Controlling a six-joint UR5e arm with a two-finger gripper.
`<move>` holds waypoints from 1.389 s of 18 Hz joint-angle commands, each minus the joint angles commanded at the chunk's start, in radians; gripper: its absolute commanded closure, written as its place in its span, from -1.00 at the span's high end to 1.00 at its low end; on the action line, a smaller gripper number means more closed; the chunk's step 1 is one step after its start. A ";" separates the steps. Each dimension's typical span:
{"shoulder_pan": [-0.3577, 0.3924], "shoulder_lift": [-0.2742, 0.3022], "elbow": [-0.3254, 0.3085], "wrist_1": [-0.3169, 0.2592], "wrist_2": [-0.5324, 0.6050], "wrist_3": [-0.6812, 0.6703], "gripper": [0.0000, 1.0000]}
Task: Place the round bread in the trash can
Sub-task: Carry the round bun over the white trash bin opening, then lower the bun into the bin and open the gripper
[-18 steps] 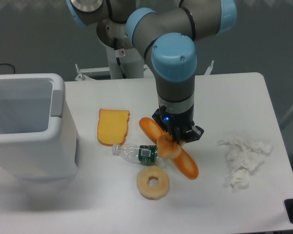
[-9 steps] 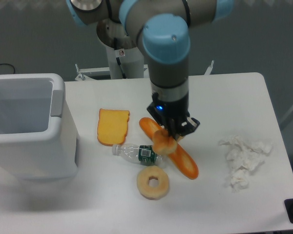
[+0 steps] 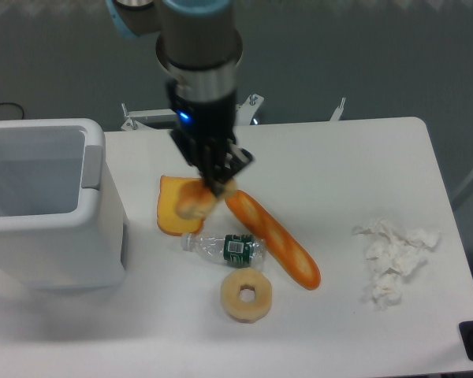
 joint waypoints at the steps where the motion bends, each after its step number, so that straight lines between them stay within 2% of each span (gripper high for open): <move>1: -0.026 0.006 0.000 0.000 0.000 -0.011 -1.00; 3: -0.069 0.014 0.003 0.005 0.000 -0.058 -1.00; 6: -0.146 0.012 0.002 0.043 0.000 -0.127 -1.00; 9: -0.193 0.006 -0.008 0.046 -0.015 -0.170 -1.00; 12: -0.224 0.002 -0.012 0.071 -0.028 -0.181 -1.00; 15: -0.246 -0.004 -0.014 0.071 -0.044 -0.183 -1.00; 17: -0.253 -0.015 -0.014 0.071 -0.072 -0.184 -0.55; 19: -0.253 -0.015 -0.017 0.071 -0.103 -0.184 0.07; 20: -0.253 -0.015 -0.017 0.069 -0.119 -0.187 0.30; 21: -0.253 -0.014 -0.018 0.068 -0.126 -0.195 0.83; 22: -0.253 -0.011 -0.020 0.064 -0.124 -0.200 1.00; 25: -0.252 -0.006 -0.029 0.064 -0.121 -0.212 1.00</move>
